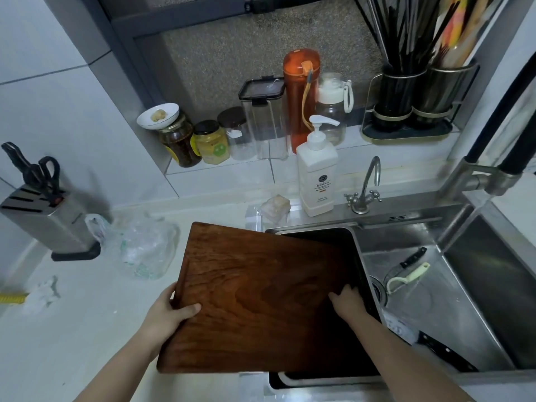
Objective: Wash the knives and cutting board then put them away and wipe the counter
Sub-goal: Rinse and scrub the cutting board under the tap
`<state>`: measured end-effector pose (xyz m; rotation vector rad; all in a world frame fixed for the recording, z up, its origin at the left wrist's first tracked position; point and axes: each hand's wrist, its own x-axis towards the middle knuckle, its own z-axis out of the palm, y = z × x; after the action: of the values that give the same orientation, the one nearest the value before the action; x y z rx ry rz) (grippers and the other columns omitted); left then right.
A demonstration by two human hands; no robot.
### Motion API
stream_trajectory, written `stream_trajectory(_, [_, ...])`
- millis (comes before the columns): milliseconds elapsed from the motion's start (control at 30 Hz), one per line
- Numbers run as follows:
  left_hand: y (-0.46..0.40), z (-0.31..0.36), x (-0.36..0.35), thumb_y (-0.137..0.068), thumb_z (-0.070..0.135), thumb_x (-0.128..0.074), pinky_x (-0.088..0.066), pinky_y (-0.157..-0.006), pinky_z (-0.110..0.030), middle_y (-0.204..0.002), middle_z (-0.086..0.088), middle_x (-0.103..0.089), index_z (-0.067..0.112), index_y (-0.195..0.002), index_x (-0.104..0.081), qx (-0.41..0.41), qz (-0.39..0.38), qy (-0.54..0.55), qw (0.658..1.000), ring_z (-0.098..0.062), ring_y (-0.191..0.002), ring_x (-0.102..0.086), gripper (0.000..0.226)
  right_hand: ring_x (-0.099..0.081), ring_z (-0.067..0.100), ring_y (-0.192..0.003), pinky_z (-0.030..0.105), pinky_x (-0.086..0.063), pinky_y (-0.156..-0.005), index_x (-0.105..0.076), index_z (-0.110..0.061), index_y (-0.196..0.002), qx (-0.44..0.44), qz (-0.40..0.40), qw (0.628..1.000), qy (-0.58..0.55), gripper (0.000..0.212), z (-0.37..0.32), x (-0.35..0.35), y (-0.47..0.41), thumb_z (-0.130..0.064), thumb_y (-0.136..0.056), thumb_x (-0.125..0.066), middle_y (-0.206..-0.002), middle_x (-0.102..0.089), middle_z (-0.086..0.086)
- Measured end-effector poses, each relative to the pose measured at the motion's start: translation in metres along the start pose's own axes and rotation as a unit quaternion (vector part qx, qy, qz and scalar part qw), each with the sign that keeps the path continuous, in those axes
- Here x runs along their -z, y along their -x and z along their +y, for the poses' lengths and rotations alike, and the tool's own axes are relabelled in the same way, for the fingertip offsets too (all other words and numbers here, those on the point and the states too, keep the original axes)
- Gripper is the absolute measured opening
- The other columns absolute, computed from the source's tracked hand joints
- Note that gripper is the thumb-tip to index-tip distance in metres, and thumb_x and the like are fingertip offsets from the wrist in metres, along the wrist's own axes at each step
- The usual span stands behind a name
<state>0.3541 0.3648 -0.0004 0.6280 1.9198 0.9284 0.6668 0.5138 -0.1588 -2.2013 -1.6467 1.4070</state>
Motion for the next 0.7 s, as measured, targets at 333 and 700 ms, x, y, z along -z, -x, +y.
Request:
stream_trajectory(333, [0.005,0.001,-0.012,-0.075,0.007,-0.077,-0.049,-0.081,-0.035,-0.112,-0.011,-0.059,0.014,-0.14,-0.04,-0.012,0.051,-0.042,0.998,-0.028,-0.094,-0.062,0.075,-0.031,0.038,-0.135,0.042,-0.03,-0.112,-0.023,0.001,-0.146,0.053,-0.009,0.999,0.0,0.068,0.016,0.003,0.003,-0.031,-0.093,-0.053,-0.149,-0.024,0.023])
stream_trajectory(700, [0.006,-0.004,-0.01,-0.076,0.011,-0.077,-0.046,-0.096,-0.041,-0.13,-0.018,-0.055,0.011,-0.144,-0.035,-0.005,0.091,-0.1,0.991,-0.033,-0.108,-0.058,0.08,-0.039,0.032,-0.13,0.037,-0.034,-0.109,-0.031,-0.006,-0.144,0.069,-0.061,0.995,-0.04,0.062,0.006,0.007,0.041,-0.021,-0.09,-0.058,-0.146,-0.034,0.017])
